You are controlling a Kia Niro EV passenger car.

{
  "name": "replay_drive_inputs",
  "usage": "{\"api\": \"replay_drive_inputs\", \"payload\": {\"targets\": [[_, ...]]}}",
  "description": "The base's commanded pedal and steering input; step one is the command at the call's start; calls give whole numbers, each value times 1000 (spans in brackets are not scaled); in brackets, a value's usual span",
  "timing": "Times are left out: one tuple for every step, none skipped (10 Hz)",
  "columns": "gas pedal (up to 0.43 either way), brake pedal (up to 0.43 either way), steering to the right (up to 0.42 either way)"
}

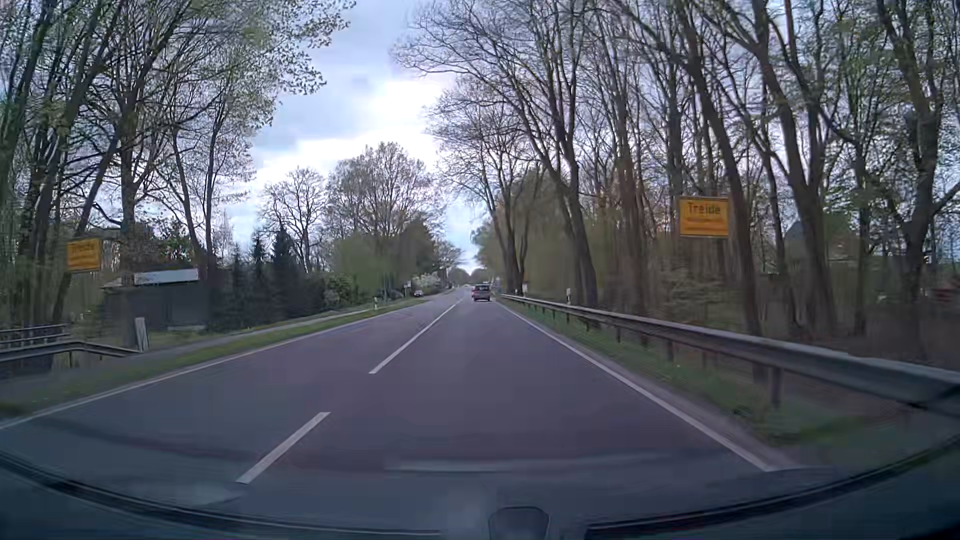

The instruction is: Follow the waypoints while adhering to traffic rules and regulations

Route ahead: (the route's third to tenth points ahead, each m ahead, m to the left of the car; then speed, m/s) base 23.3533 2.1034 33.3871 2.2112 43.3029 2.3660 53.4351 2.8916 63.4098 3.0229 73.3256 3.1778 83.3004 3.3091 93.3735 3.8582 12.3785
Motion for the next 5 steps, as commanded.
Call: {"api": "replay_drive_inputs", "payload": {"targets": [[20, 0, -3], [20, 0, -3], [28, 0, -3], [28, 0, -3], [28, 0, -3]]}}
